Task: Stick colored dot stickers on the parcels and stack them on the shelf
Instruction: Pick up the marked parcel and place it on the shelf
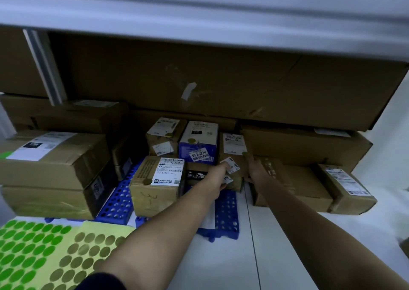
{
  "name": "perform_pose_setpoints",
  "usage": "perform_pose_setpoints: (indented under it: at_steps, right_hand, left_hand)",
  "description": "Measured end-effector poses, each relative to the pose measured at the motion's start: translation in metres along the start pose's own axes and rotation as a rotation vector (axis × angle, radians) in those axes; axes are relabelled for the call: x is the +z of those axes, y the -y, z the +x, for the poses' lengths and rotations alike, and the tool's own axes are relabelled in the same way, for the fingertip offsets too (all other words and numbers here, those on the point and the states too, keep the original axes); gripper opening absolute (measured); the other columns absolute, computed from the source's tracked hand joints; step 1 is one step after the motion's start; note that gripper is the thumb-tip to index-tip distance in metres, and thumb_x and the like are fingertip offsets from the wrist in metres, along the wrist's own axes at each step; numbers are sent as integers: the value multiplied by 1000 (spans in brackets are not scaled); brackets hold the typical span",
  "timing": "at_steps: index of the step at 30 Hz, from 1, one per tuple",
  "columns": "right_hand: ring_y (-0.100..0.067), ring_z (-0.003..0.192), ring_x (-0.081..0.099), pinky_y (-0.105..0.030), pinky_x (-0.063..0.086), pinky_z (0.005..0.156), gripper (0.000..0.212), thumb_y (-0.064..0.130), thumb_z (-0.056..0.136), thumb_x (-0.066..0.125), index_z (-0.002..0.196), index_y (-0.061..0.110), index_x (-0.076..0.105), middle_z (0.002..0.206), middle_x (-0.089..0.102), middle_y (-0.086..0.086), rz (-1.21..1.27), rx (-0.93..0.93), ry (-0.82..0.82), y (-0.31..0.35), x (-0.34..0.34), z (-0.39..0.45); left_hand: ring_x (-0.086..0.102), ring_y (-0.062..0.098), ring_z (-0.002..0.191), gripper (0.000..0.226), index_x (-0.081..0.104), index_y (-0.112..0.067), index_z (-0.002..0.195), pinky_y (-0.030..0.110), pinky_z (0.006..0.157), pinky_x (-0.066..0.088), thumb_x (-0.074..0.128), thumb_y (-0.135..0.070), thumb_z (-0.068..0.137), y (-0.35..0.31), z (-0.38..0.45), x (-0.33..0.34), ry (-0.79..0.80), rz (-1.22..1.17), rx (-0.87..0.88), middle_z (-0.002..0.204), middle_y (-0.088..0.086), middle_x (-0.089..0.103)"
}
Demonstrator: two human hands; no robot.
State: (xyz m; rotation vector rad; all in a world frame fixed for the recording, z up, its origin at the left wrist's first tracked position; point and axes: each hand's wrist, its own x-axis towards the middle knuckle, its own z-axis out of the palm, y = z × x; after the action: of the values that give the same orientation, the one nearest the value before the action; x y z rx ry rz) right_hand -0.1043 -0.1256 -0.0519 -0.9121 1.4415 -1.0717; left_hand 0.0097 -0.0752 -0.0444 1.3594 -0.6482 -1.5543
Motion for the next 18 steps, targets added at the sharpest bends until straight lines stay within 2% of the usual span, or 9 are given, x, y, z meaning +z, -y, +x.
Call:
perform_pose_setpoints:
  at_steps: [3,8,11,13,15,18]
  right_hand:
    - [-25,97,57,-35,48,78,61,42,94,54,140,7,37,130,55,-16,-8,-2,-31,0,0,4]
    - [-22,93,60,-39,52,86,59,42,91,59,134,6,40,120,60,-12,19,-16,-18,-1,2,9]
    - [-28,103,61,-46,50,95,65,44,89,60,137,6,37,123,59,-13,15,-34,-33,-1,4,12]
    - [-30,107,60,-49,49,97,66,45,90,59,138,8,35,125,57,-14,6,-33,-45,-2,5,12]
    - [-29,106,59,-48,48,98,65,46,90,58,139,9,35,126,56,-15,-6,-32,-47,-1,5,10]
    - [-24,97,56,-40,49,88,64,46,92,56,140,8,37,127,56,-13,-16,-33,-51,2,5,9]
  left_hand:
    - [59,25,107,34,52,-10,119,38,99,48,57,-14,86,0,1,1,1,-3,11,114,13,63]
    - [56,24,111,35,50,-13,124,36,100,46,54,-19,90,-3,-3,4,23,17,-5,120,11,59]
    - [51,20,105,38,46,-15,130,35,100,44,52,-20,93,-6,-5,5,39,40,-8,112,8,54]
    - [49,19,101,39,46,-14,131,34,99,44,52,-21,93,-7,-5,4,42,78,-11,109,7,52]
    - [49,19,102,41,45,-12,133,34,97,44,51,-22,94,-9,-6,3,47,144,-7,117,10,54]
    - [51,21,111,43,40,-12,136,33,95,45,49,-21,95,-14,-5,-2,47,277,3,131,13,52]
